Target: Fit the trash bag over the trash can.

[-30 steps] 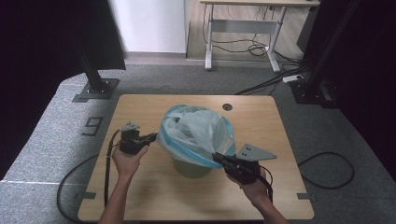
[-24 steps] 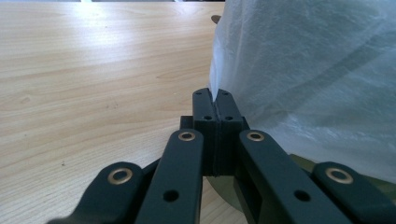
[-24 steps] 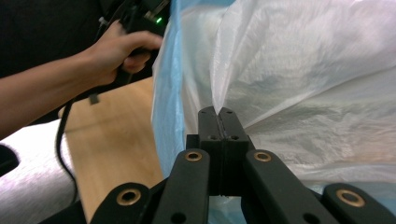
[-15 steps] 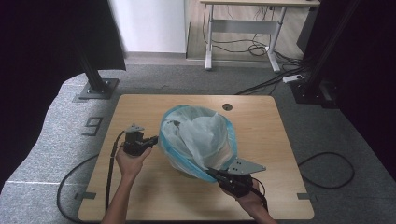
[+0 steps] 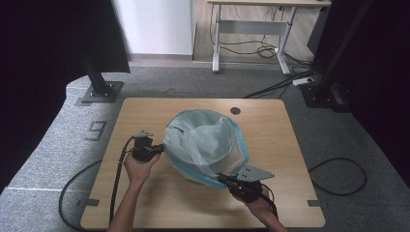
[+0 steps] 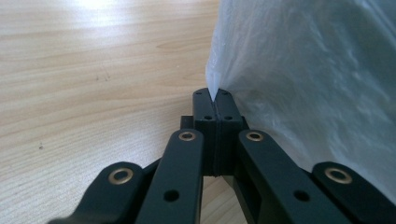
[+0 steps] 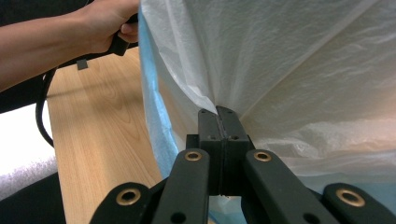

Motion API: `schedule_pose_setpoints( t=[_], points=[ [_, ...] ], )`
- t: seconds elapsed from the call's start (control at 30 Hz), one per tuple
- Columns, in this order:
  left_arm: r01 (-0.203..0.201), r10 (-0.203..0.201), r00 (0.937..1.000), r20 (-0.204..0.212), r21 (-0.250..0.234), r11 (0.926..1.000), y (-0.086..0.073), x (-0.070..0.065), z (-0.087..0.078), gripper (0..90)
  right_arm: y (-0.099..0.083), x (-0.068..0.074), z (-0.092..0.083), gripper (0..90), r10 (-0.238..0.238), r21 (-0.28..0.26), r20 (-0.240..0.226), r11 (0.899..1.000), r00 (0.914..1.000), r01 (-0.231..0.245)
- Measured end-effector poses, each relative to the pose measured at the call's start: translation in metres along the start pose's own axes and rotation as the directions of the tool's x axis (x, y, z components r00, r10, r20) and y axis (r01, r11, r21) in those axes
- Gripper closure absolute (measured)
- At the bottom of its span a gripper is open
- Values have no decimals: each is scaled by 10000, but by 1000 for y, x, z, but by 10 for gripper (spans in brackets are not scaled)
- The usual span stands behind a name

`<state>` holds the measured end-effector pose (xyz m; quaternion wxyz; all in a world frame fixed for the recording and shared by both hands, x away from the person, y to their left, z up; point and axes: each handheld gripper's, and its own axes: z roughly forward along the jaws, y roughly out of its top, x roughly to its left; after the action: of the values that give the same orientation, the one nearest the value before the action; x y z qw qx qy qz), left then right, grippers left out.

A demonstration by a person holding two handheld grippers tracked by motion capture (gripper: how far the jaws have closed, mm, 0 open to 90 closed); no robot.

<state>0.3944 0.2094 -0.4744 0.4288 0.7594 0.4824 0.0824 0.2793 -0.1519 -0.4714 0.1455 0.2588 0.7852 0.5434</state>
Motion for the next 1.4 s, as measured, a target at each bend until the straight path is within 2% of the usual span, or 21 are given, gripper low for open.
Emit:
schedule_pose_setpoints(
  t=[0.17,0.4,0.5,0.63,0.77,0.83,0.87,0.9,1.07,1.2,1.27,1.4],
  points=[
    [94,-94,10000,-4,182,9998,-1,2,6,897,-4,-4,4,885,45,-77,34,10000,10000,-45],
    [224,-223,9997,-45,377,9990,-5,6,15,897,-12,-14,9,885,366,-147,227,9992,9991,-363],
    [311,-309,9995,-43,397,9987,-8,8,17,897,-17,-19,12,885,448,-52,309,9990,9985,-447],
    [358,-358,9994,-21,450,9983,-12,10,19,897,-26,-26,17,886,831,57,263,9965,9962,-832],
    [380,-381,9993,-3,484,9981,-13,11,20,897,-31,-27,20,885,915,130,225,9957,9956,-918],
    [363,-362,9993,-37,474,9982,-13,10,20,897,-32,-27,20,814,802,30,187,9968,9966,-803],
    [357,-356,9994,-41,474,9982,-13,10,20,897,-30,-26,17,736,664,-94,333,9978,9972,-661],
    [356,-354,9994,-47,474,9982,-13,10,20,897,-29,-25,14,697,663,-224,439,9976,9968,-654],
    [350,-344,9993,-132,455,9984,-13,11,18,896,-14,-26,-14,610,544,-1017,859,9938,9948,-456],
    [361,-355,9992,-155,401,9985,-13,11,17,896,-4,-32,-34,576,328,-1339,1394,9909,9897,-139],
    [379,-373,9992,-154,380,9986,-13,11,16,896,1,-39,-40,558,188,-1338,1658,9910,9860,36],
    [371,-365,9992,-163,381,9986,-12,11,16,896,8,-62,-39,519,244,-1124,1732,9936,9846,-48]
  ],
)
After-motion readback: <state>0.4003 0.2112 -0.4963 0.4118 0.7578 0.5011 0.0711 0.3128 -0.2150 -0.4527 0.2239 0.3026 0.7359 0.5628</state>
